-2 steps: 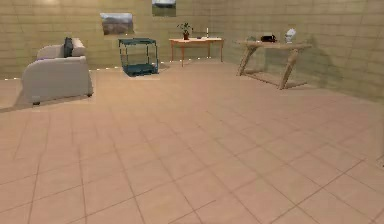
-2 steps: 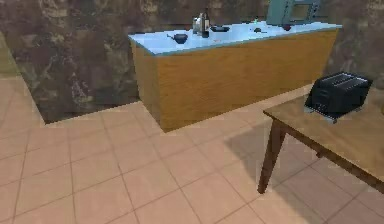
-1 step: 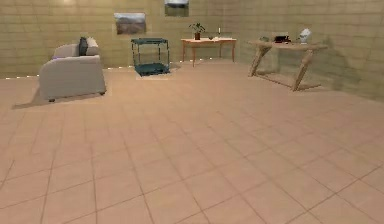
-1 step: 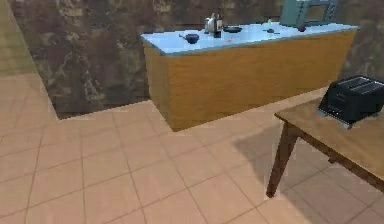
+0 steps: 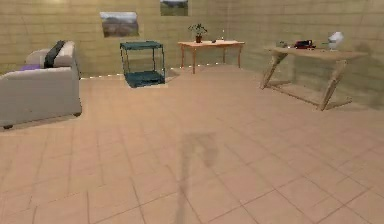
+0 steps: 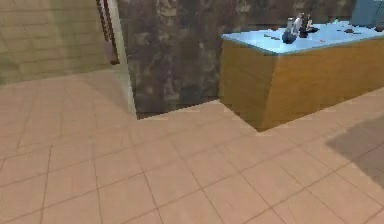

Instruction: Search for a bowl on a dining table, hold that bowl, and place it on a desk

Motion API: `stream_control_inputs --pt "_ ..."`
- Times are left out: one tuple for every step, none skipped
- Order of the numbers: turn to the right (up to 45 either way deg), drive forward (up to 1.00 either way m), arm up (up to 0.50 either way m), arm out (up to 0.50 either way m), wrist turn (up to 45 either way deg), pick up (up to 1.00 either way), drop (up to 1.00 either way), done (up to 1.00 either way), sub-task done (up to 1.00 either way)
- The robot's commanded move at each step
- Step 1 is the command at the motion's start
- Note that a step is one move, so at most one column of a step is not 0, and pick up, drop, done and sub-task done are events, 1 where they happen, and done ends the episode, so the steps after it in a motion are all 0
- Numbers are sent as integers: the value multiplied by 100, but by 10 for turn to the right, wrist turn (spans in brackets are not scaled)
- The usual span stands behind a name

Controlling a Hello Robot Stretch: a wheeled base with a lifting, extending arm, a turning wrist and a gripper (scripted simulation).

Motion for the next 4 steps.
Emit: stream_control_inputs --pt "0 100 0 0 0 0 0 0 0" --pt "0 100 0 0 0 0 0 0 0" --pt "0 100 0 0 0 0 0 0 0" --pt "0 100 0 0 0 0 0 0 0"
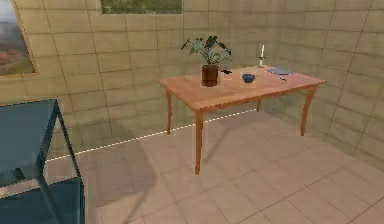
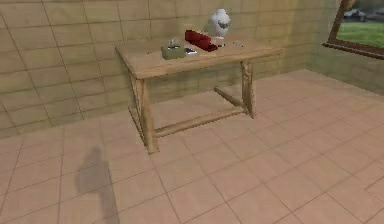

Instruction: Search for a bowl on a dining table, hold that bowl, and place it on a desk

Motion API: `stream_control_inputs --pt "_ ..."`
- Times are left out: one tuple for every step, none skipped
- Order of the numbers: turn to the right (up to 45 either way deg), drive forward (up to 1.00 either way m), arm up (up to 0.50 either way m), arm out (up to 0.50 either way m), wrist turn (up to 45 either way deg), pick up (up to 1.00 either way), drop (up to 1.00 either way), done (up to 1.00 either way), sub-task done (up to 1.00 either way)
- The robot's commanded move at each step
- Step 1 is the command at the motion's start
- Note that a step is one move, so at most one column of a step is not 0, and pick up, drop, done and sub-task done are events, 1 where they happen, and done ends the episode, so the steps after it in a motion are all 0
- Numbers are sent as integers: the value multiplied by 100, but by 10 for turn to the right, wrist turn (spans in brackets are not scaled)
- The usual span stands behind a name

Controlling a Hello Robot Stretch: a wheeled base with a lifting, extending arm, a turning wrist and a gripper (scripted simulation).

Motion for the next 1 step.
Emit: stream_control_inputs --pt "0 70 0 0 0 0 0 0 0"
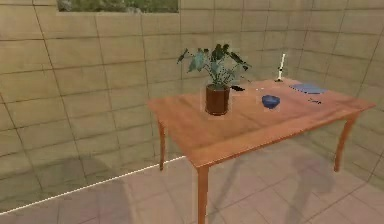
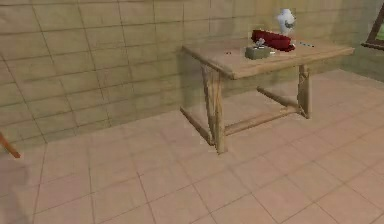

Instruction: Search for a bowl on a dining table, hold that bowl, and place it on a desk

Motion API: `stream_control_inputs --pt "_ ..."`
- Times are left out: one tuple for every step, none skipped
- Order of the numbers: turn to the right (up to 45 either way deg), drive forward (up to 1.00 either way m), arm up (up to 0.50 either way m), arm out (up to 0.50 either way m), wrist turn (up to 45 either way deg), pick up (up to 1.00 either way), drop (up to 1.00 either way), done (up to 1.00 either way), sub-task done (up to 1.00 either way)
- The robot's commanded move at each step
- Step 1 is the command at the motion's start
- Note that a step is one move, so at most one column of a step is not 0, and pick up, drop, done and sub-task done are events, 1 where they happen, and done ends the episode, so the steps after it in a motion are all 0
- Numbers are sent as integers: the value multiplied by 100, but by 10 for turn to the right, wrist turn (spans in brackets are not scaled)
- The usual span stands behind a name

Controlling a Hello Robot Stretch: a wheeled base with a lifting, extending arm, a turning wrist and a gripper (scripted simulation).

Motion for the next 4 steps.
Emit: stream_control_inputs --pt "450 0 0 0 0 0 0 0 0" --pt "30 0 0 0 0 0 0 0 0" --pt "0 50 0 0 0 0 0 0 0" --pt "-450 0 0 0 0 0 0 0 0"
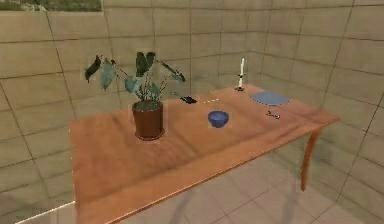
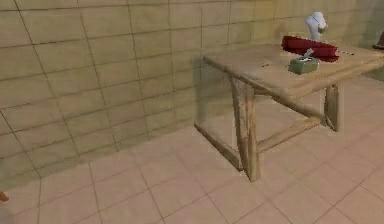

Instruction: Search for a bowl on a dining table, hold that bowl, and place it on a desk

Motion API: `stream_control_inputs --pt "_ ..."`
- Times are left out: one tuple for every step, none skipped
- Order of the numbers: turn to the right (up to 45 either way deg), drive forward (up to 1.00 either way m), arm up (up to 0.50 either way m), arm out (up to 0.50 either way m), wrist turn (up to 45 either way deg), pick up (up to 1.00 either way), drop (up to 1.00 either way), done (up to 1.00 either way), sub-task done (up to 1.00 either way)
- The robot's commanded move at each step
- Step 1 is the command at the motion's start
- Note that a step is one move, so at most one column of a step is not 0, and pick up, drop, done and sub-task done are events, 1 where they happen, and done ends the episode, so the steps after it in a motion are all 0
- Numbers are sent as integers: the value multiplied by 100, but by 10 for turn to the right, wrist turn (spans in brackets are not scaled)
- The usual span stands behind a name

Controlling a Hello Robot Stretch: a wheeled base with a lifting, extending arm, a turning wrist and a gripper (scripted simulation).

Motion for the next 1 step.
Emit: stream_control_inputs --pt "-450 0 0 0 0 0 0 0 0"
